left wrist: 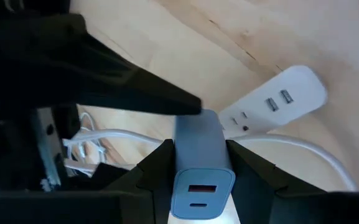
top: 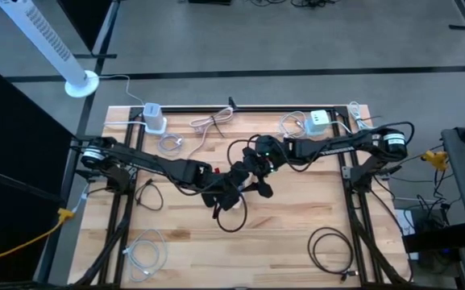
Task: Insert USB
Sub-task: Insert the purple charger adapter into the pink outlet extension
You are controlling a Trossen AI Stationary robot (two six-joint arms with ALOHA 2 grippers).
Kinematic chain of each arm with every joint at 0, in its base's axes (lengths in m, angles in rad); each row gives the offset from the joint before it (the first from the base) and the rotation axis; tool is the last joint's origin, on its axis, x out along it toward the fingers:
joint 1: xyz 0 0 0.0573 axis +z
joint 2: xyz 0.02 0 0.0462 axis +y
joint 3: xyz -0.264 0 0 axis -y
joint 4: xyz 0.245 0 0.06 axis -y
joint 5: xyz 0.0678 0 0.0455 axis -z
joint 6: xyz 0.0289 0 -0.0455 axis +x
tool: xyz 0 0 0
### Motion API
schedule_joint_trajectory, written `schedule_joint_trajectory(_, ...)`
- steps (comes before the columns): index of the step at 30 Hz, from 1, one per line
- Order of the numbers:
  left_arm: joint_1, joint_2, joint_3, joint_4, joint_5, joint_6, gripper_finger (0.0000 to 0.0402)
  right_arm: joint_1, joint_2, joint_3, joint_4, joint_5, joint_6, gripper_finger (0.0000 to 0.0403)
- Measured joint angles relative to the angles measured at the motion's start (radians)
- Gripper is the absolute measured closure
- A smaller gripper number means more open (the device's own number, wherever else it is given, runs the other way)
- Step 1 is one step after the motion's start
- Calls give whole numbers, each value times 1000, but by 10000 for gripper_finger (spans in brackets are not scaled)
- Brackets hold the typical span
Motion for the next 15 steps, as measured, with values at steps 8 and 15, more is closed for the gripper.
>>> schedule_joint_trajectory(8,0,-4,-1,-9,-10,-68,283,1,26,42,-9,38,10,95)
schedule_joint_trajectory(15,0,-3,-2,0,-21,-65,283,2,13,40,-17,53,16,114)
